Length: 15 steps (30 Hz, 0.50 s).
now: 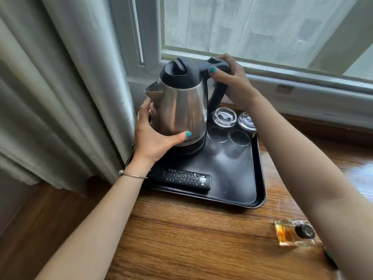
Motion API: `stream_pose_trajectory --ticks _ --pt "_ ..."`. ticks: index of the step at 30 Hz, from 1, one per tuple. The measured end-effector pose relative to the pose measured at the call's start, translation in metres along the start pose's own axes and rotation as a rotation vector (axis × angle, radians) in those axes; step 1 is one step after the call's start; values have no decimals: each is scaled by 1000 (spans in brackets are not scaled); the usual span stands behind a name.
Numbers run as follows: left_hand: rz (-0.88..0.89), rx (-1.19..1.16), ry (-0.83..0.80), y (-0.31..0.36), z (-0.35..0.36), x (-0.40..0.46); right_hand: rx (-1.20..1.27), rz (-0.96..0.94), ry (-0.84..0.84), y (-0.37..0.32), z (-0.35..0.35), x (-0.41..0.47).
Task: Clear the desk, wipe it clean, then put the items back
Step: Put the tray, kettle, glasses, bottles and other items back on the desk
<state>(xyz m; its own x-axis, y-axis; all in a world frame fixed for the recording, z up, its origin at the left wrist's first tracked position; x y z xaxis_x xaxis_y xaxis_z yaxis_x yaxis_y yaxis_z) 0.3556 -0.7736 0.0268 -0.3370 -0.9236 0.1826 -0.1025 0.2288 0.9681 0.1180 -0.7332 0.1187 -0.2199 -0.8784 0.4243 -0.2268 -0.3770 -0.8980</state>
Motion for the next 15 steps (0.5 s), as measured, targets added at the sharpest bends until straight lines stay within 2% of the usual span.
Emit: stream_pose_trajectory --ticks 15 --pt "5 71 10 4 11 6 69 12 123 15 -8 4"
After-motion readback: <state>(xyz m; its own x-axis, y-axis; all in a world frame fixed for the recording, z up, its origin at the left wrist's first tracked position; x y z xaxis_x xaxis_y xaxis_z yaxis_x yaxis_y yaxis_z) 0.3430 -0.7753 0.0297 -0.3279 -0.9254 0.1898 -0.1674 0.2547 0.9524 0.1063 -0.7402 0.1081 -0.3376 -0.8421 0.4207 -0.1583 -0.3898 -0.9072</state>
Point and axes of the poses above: each hand's wrist, its own x-axis towards the middle knuckle, its own z-axis out of the palm, y = z × x, the point moved 1 cm from there along x, towards the middle knuckle, and after that the axes turned 12 degrees about -z, right-handed, at the moved point
